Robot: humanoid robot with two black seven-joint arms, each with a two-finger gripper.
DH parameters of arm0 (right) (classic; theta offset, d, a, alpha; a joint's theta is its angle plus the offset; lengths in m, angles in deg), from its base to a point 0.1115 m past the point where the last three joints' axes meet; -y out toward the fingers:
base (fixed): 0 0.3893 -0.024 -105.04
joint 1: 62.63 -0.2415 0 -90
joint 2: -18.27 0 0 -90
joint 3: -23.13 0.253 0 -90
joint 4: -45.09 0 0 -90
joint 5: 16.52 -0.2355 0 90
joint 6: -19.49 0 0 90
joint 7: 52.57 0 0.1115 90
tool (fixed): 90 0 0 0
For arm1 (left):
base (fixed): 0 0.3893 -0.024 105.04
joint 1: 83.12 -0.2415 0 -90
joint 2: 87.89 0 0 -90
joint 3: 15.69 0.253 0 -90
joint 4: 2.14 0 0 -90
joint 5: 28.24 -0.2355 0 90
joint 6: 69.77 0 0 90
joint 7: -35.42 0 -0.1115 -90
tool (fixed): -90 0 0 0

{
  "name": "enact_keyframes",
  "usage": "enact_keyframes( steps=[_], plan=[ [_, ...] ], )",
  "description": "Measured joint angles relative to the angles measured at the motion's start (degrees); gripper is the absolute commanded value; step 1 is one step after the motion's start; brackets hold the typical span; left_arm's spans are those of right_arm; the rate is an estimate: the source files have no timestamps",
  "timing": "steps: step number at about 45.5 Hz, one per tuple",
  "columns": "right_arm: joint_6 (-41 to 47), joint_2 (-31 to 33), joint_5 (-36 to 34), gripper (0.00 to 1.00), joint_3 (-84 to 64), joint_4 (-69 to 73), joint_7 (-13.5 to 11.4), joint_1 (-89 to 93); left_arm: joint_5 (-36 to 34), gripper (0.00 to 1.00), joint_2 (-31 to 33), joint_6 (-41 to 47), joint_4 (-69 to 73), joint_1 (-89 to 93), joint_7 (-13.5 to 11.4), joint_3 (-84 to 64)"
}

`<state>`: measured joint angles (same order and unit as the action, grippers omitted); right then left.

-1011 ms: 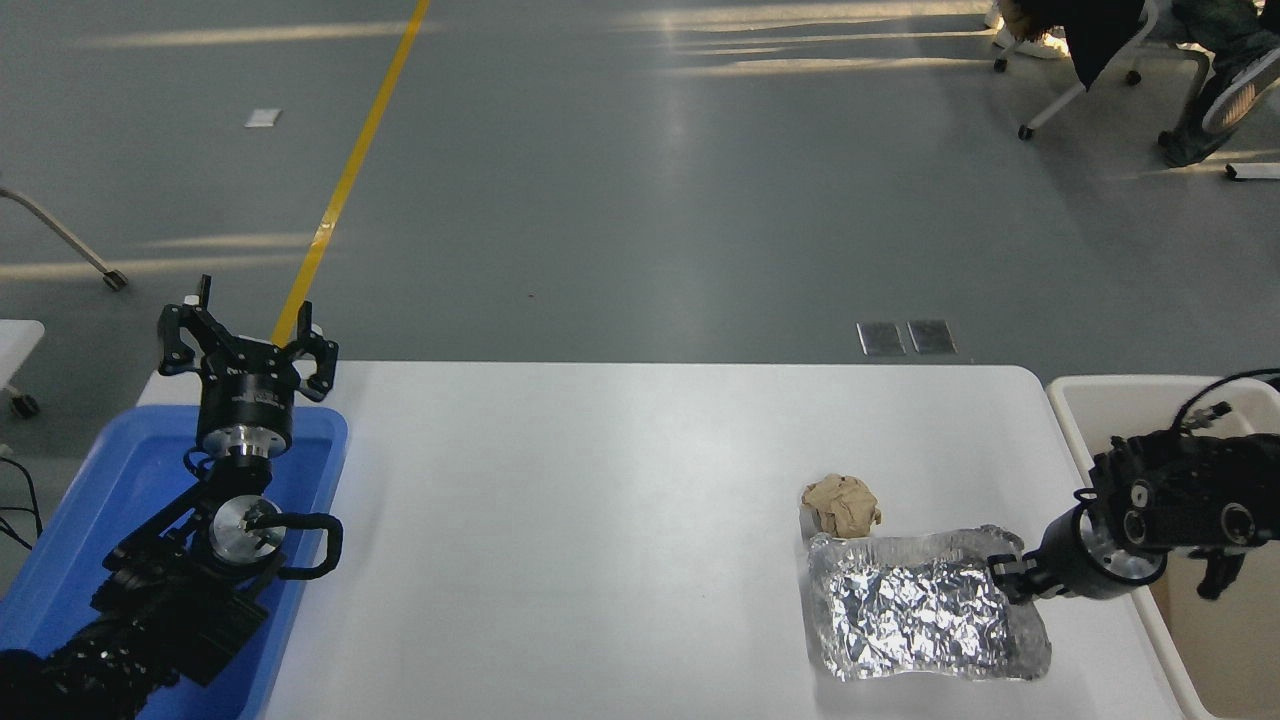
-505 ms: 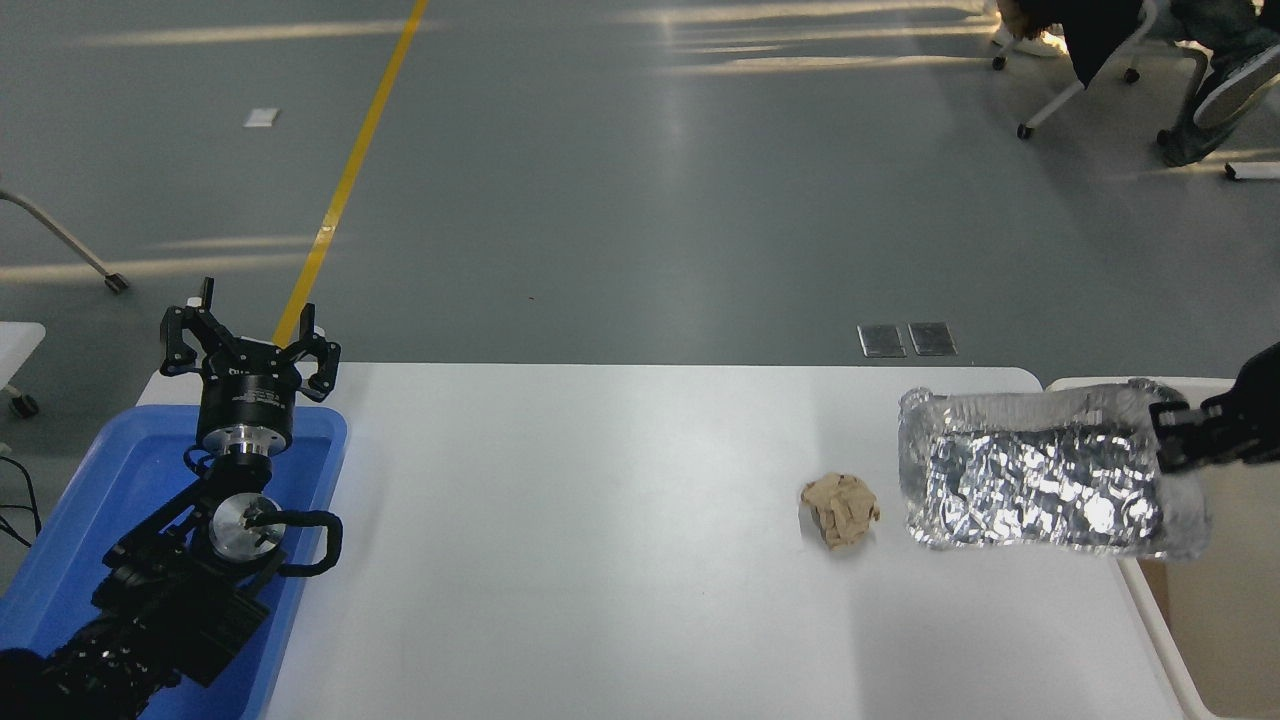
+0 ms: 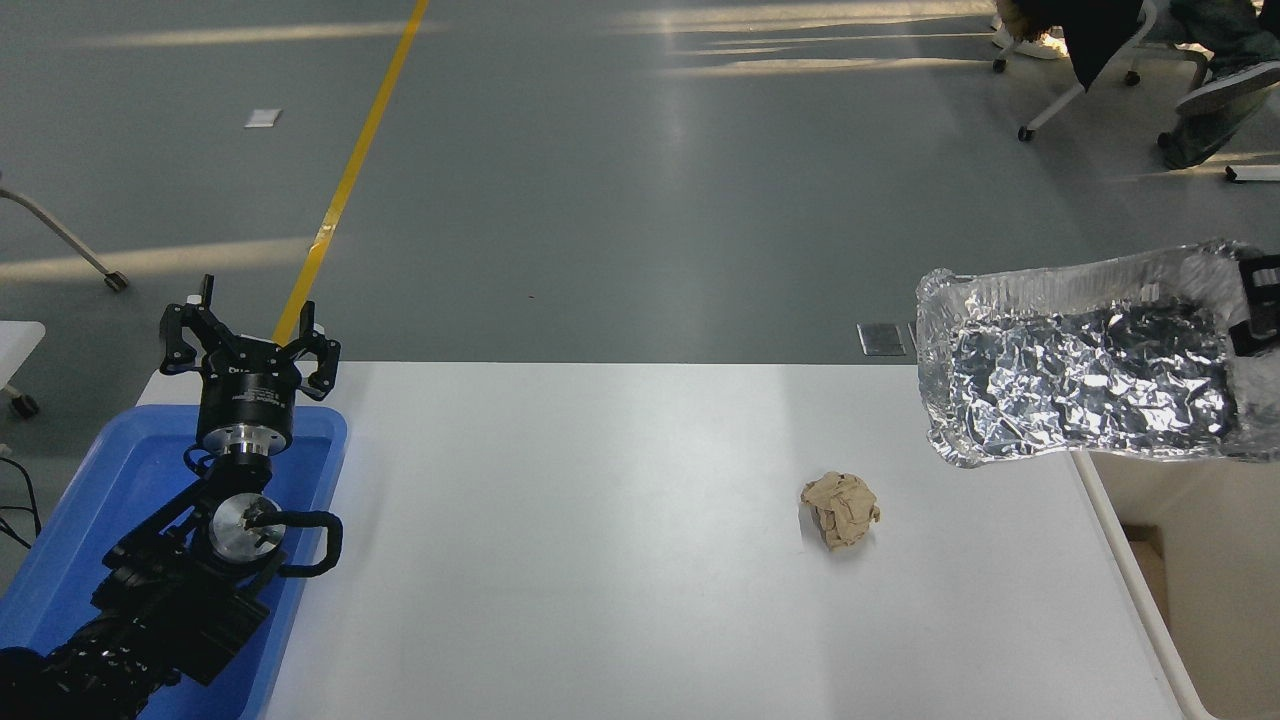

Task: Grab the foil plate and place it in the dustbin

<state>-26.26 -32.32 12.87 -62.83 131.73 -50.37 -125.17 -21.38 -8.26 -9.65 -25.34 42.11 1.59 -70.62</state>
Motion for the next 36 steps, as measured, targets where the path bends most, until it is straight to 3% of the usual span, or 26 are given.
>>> enact_keyframes(
  steps=[9,17,27,36],
  plan=[
    [-0.48,0.89,2.38,0.00,-2.53,-7.73,0.46,3.16,-0.01,0.99,0.00,-0.01,-0.01,-0.04,0.00,0.00],
    [-7.70,5.01,6.64,0.00,-5.24,-17.92,1.48,11.29,-0.01,0.99,0.00,-0.02,-0.02,-0.06,0.00,0.00],
    [-19.54,10.87,8.50,0.00,-3.62,-34.03,1.78,30.66,0.07,0.99,-0.04,-0.01,0.00,-0.07,0.00,0.00],
    [-25.38,13.65,4.98,0.00,8.13,-46.62,0.48,53.74,0.10,0.99,-0.07,-0.01,-0.01,-0.07,0.00,0.00]
  ],
)
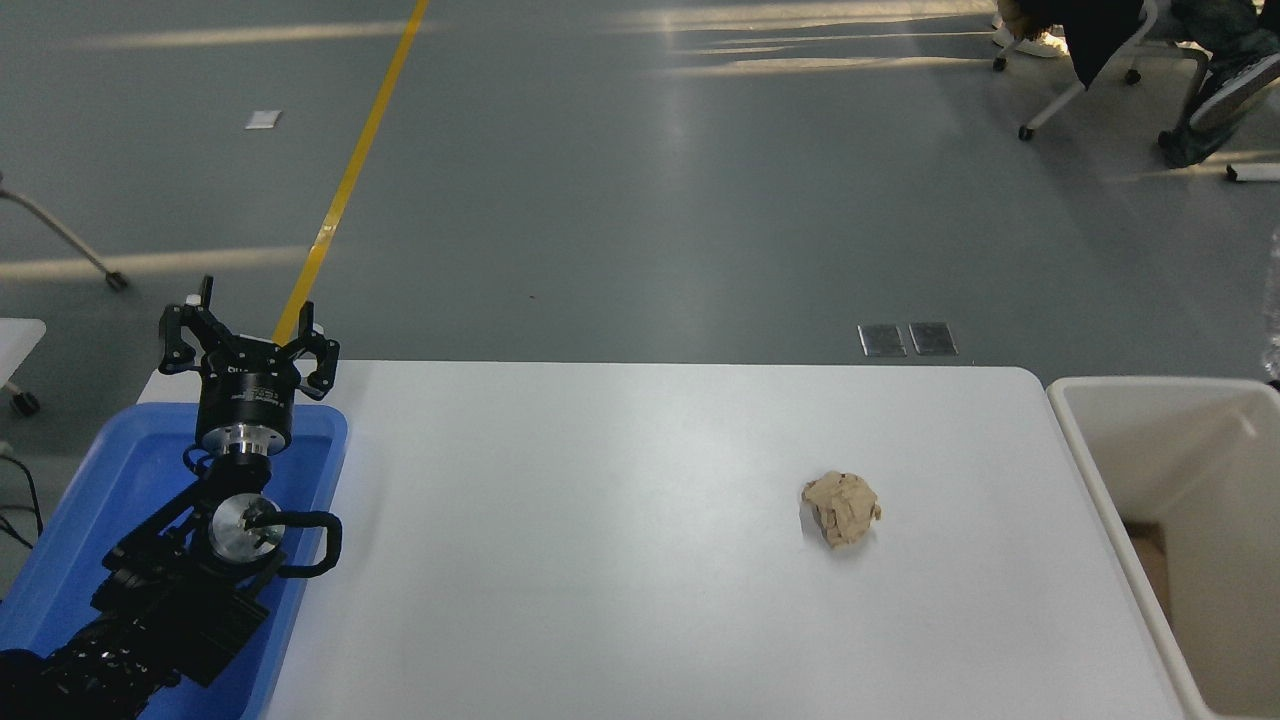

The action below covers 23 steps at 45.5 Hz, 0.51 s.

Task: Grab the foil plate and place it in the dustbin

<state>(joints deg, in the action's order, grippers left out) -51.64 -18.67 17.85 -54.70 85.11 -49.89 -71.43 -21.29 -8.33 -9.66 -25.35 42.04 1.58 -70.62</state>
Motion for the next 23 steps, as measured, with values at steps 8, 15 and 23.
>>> enact_keyframes(
  steps=[8,15,23],
  plan=[
    [-3.48,-1.70,-4.46,0.00,17.61,-9.78,-3.23,22.17,-0.02,0.99,-0.02,0.01,0.01,0.00,0.01,0.00],
    [-6.07,-5.23,-10.05,0.00,30.86,-15.76,-7.07,37.44,-0.01,0.99,-0.01,0.01,0.00,-0.01,0.01,0.00],
    [-9.20,-9.60,-14.76,0.00,40.64,-19.25,-10.33,47.87,0.01,0.99,-0.02,0.01,0.01,-0.01,0.00,0.00]
  ],
)
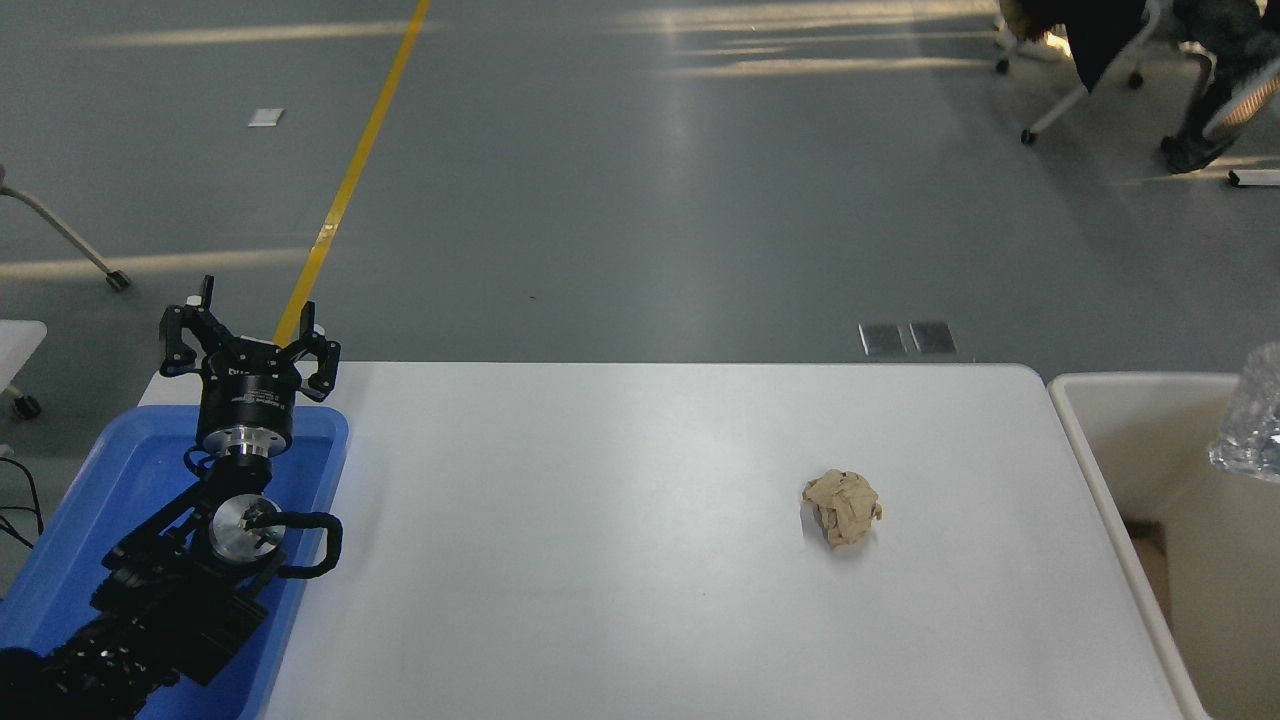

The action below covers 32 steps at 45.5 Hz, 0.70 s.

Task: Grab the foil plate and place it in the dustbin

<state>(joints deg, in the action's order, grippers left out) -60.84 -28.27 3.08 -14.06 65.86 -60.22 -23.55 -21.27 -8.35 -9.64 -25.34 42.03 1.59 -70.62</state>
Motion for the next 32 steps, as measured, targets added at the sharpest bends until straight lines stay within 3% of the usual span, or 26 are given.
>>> enact_keyframes(
  steps=[10,11,12,13,14,32],
  plan=[
    [-2.26,-4.16,-3.91,0.00,8.57,-1.57,-2.59,7.01,0.05,0.99,0.00,0.02,-0.01,0.01,0.00,0.00],
    [-2.38,-4.39,-4.11,0.12,9.11,-1.59,-2.71,7.37,0.05,0.99,0.00,0.02,-0.01,0.00,0.00,0.00],
    [-2.53,-4.63,-4.30,0.42,9.69,-1.64,-2.85,7.74,0.05,0.99,0.00,0.02,-0.01,0.00,0.00,0.00],
    [-2.74,-4.92,-4.52,0.93,10.38,-1.76,-3.03,8.16,0.05,0.99,0.00,0.03,-0.01,0.01,0.00,0.00],
    [-2.86,-5.09,-4.67,1.00,10.78,-1.82,-3.12,8.39,0.05,0.99,0.00,0.03,-0.01,0.01,0.00,0.00],
    [-3.18,-5.96,-5.10,1.00,13.16,1.22,-3.85,6.76,0.05,0.99,-0.01,0.08,-0.01,0.01,0.00,0.00]
  ],
)
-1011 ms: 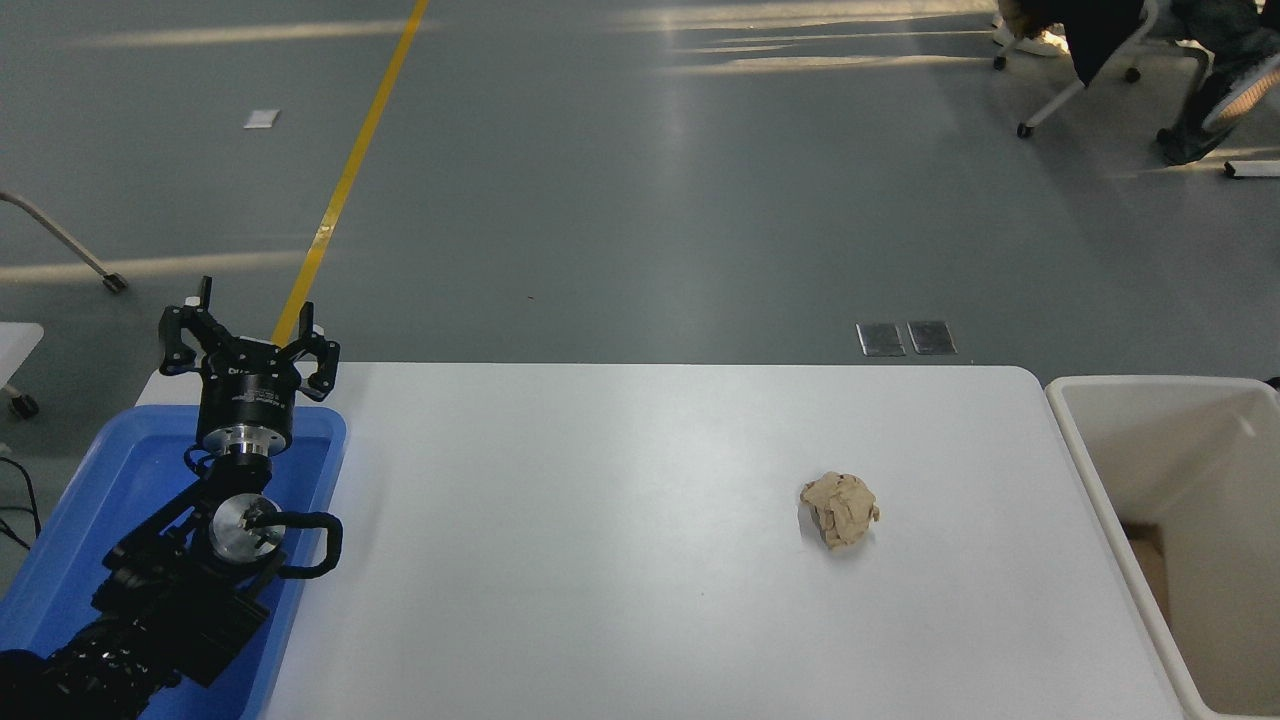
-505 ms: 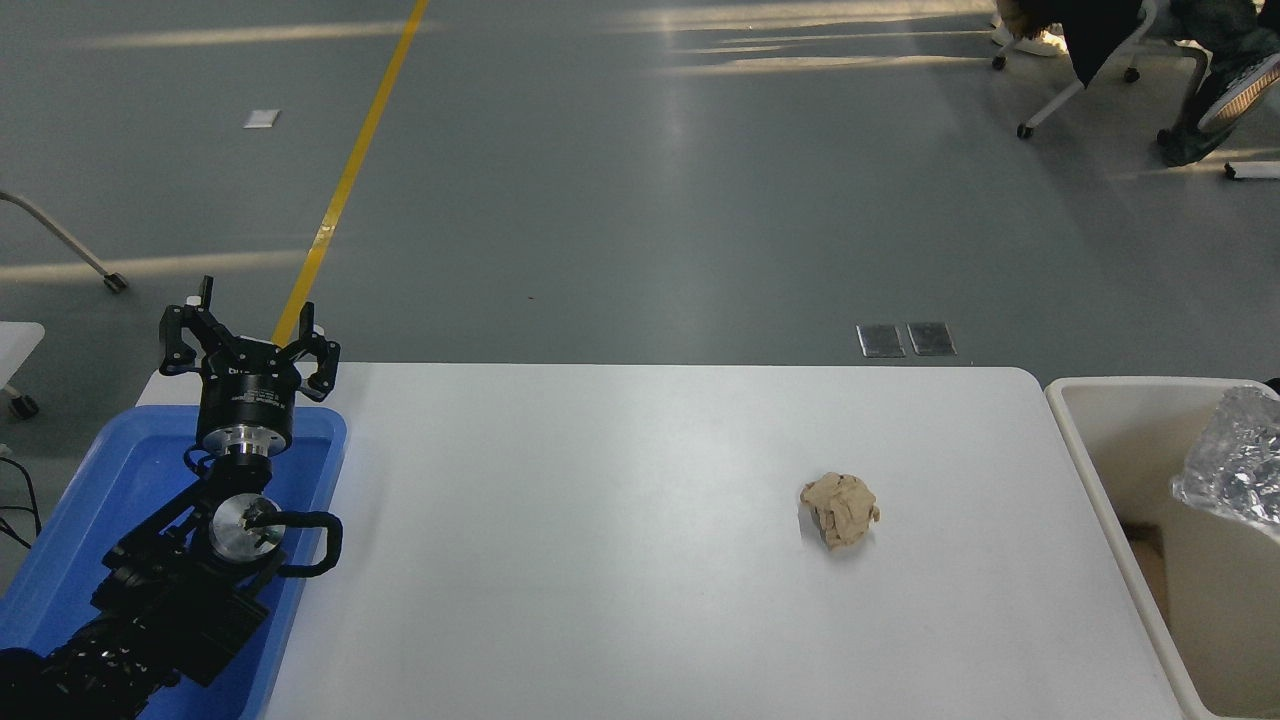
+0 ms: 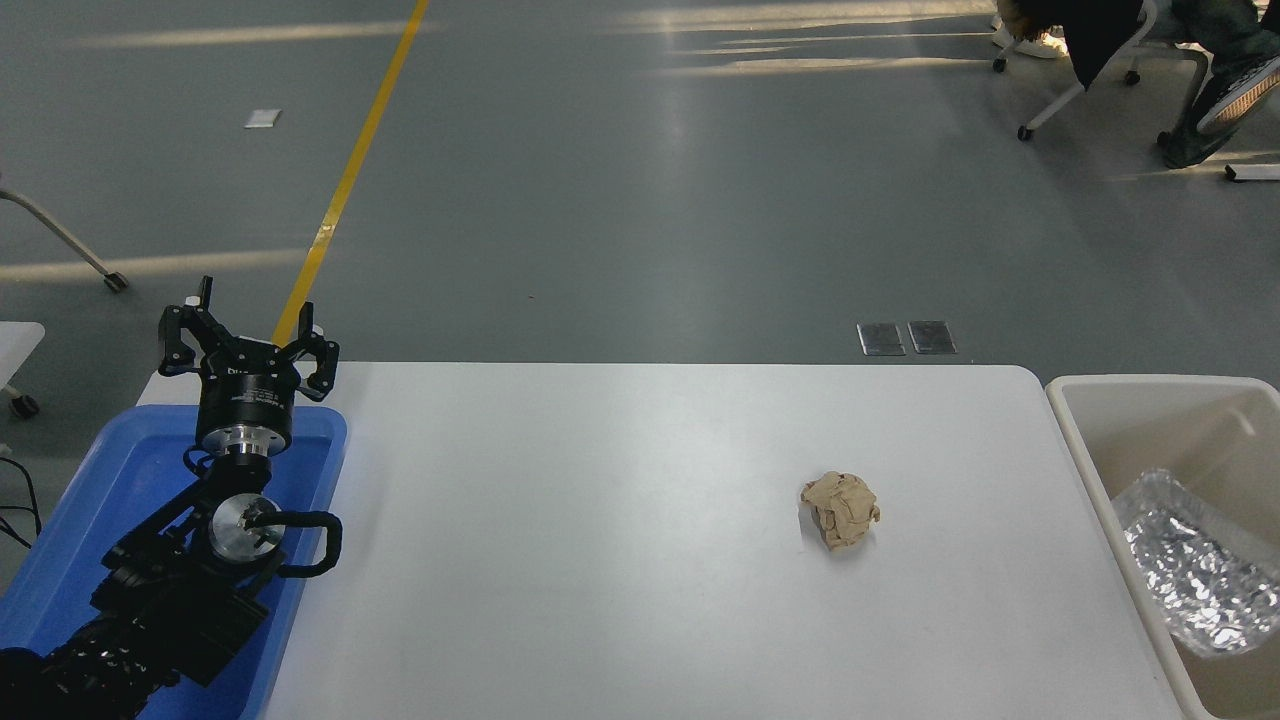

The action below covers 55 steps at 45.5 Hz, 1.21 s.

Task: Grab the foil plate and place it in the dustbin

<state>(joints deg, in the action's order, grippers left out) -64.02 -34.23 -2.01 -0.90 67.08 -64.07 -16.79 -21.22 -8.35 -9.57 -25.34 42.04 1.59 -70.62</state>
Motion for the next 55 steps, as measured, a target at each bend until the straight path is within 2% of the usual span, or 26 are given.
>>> enact_keyframes(
  steps=[7,15,27,37,55],
  plan=[
    [0.13,4.16,3.41,1.00,-5.70,9.55,-0.07,-9.94,-0.04,0.99,0.00,0.00,0.00,0.01,0.00,0.00],
    [1.64,8.69,10.37,1.00,-18.43,25.27,0.12,-29.35,-0.06,0.99,0.00,-0.02,0.00,0.04,0.00,0.00],
    [8.85,8.85,13.79,1.00,-32.44,46.30,0.16,-54.36,-0.06,0.99,0.00,-0.10,0.00,0.01,-0.01,0.00],
    [18.75,4.00,6.68,1.00,-38.98,59.27,0.24,-70.58,-0.07,0.99,0.00,-0.10,-0.01,-0.01,0.00,0.00],
    [32.82,-6.70,-5.59,1.00,-41.18,68.76,0.50,-86.69,0.01,0.99,0.01,0.03,0.00,-0.15,-0.03,-0.05]
  ],
)
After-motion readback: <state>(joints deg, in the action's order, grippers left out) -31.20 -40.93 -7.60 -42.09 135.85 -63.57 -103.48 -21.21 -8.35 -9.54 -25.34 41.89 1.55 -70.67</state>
